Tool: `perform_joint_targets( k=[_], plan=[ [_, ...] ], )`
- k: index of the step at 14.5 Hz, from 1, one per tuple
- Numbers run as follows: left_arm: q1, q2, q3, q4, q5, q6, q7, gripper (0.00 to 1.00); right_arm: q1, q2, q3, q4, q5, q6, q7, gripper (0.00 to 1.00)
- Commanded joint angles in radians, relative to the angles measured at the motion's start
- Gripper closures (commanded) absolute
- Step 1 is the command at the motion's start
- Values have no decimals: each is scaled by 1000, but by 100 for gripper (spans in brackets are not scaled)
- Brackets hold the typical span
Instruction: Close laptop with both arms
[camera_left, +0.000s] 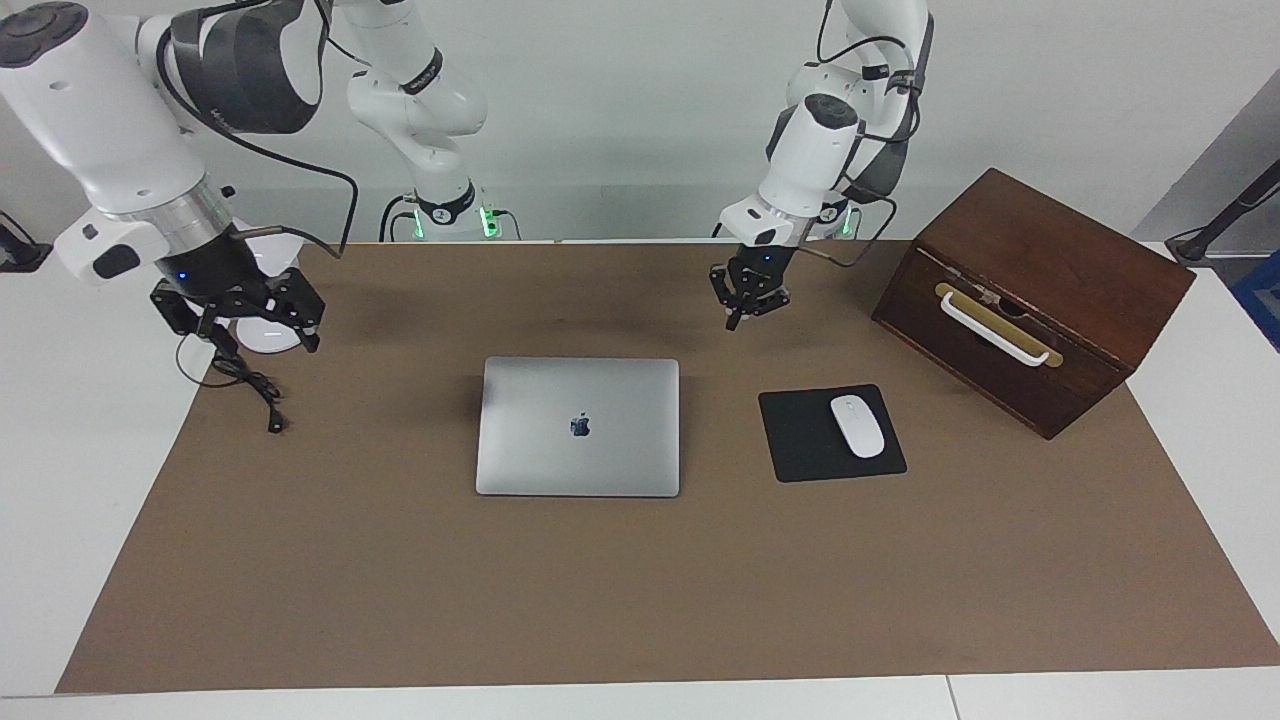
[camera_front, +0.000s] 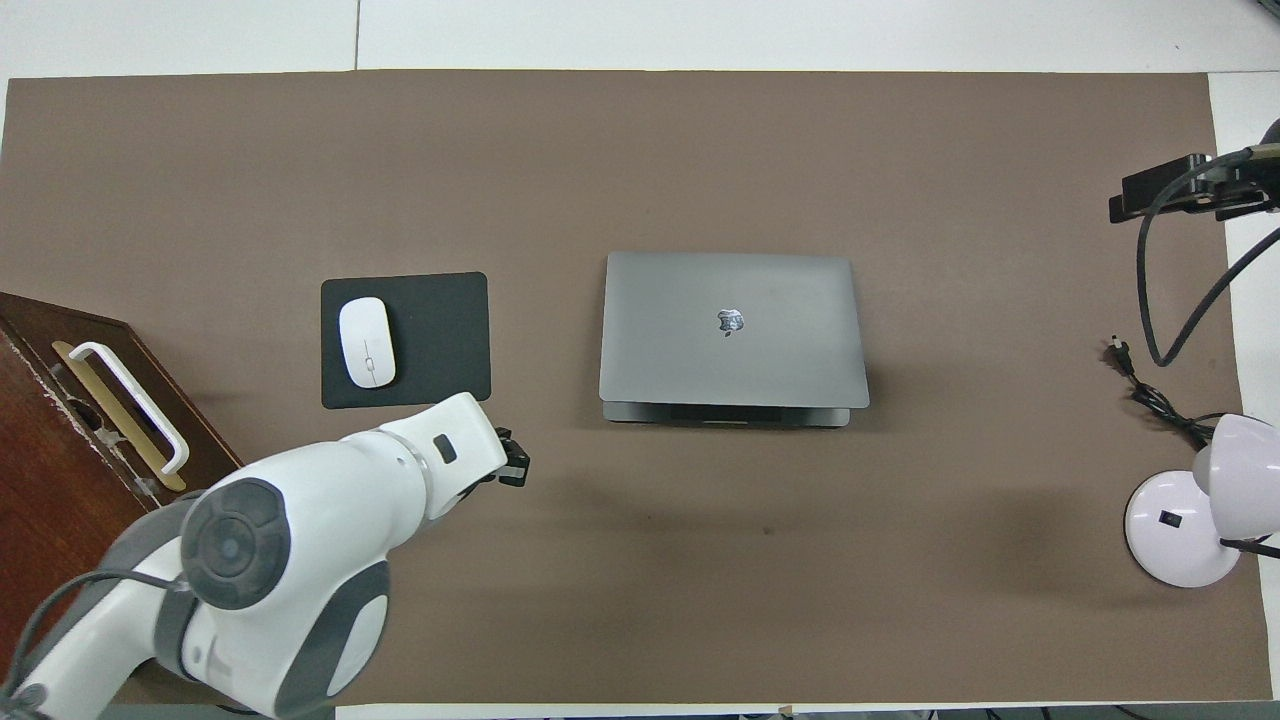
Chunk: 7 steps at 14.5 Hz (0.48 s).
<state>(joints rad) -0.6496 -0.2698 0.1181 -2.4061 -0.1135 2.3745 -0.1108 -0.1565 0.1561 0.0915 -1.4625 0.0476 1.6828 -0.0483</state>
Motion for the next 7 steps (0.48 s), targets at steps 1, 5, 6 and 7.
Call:
perform_joint_targets(
  k=[1,5,6,7],
  plan=[
    [67,-35,-6,118,76,-251,11,100,-3,-9,13,46,-17,-34,126,0],
    [160,-45,-6,252,104,-457,92,78,-2,-7,16,57,-20,-43,142,0],
    [186,-45,-6,274,104,-484,94,30,-2,-7,16,62,-20,-55,140,0],
    [215,-46,-5,286,104,-504,95,0,-2,-7,16,65,-20,-61,140,0]
  ],
)
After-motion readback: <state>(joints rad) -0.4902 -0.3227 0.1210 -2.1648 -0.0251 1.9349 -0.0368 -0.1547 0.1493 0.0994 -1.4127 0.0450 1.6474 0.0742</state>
